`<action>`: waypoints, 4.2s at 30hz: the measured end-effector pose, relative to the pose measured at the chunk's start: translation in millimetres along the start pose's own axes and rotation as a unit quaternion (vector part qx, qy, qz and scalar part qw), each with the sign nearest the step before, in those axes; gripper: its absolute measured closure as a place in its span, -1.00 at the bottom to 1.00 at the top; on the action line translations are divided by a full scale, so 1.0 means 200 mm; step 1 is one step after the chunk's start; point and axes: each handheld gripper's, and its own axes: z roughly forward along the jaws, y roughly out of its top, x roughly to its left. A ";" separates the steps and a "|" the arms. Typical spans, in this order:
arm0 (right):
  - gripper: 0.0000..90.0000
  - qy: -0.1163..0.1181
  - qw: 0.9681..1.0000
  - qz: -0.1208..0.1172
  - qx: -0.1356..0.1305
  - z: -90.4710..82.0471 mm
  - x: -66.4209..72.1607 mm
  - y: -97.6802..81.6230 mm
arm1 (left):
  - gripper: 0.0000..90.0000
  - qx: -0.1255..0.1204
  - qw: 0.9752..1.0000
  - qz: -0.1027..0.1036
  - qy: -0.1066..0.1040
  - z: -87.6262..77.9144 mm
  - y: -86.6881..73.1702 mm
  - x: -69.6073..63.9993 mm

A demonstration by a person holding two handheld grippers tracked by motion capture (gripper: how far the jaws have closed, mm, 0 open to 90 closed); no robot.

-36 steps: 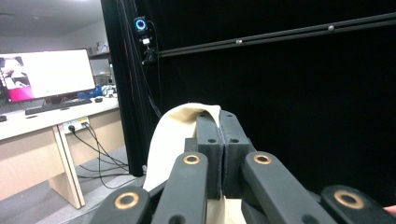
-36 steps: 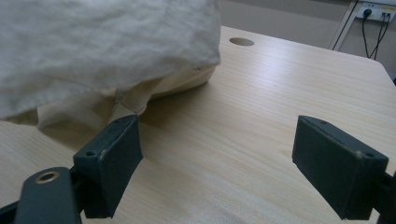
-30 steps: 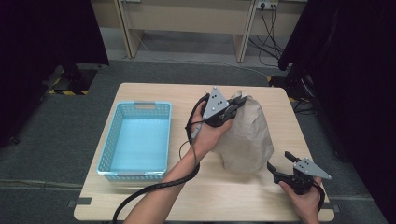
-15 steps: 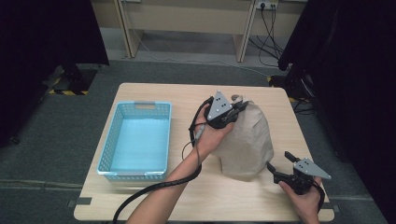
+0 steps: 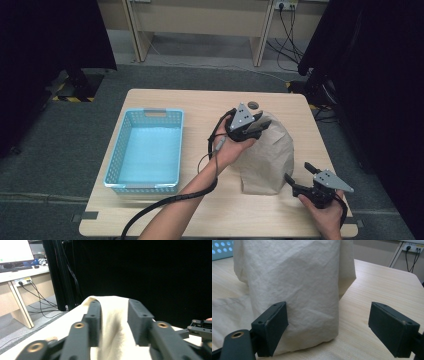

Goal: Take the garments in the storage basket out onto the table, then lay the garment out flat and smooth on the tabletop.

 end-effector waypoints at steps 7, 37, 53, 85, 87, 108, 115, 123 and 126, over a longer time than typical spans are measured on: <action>-0.63 0.000 1.000 0.006 -0.003 0.00 0.00 0.00 | -0.21 0.028 0.999 -0.031 -0.008 -0.01 0.02 -0.01; -0.59 0.054 0.997 -0.042 -0.024 -0.02 0.27 0.33 | -0.63 0.057 0.996 -0.067 0.020 -0.39 -0.10 0.07; -0.31 0.112 0.987 -0.102 0.048 0.24 0.51 0.45 | -0.63 0.052 0.995 -0.073 0.032 -0.41 -0.11 0.09; 0.08 0.112 0.965 -0.092 0.220 0.56 0.54 0.31 | -0.62 0.064 0.994 -0.082 0.032 -0.40 -0.17 0.09; 0.11 0.114 0.965 -0.083 0.221 0.56 0.55 0.31 | -0.62 0.064 0.994 -0.082 0.032 -0.40 -0.17 0.09; 0.18 0.105 0.969 -0.052 0.220 0.55 0.52 0.39 | -0.61 0.064 0.994 -0.081 0.028 -0.40 -0.17 0.08; 0.17 0.127 0.956 -0.061 0.258 0.45 0.57 0.34 | -0.61 0.062 0.994 -0.083 0.031 -0.40 -0.18 0.08; 0.63 0.134 0.953 -0.048 0.266 0.45 0.57 0.31 | -0.60 0.064 0.994 -0.083 0.031 -0.40 -0.18 0.08; 0.95 0.130 0.956 -0.036 0.262 0.45 0.54 0.30 | -0.60 0.064 0.994 -0.083 0.031 -0.40 -0.18 0.08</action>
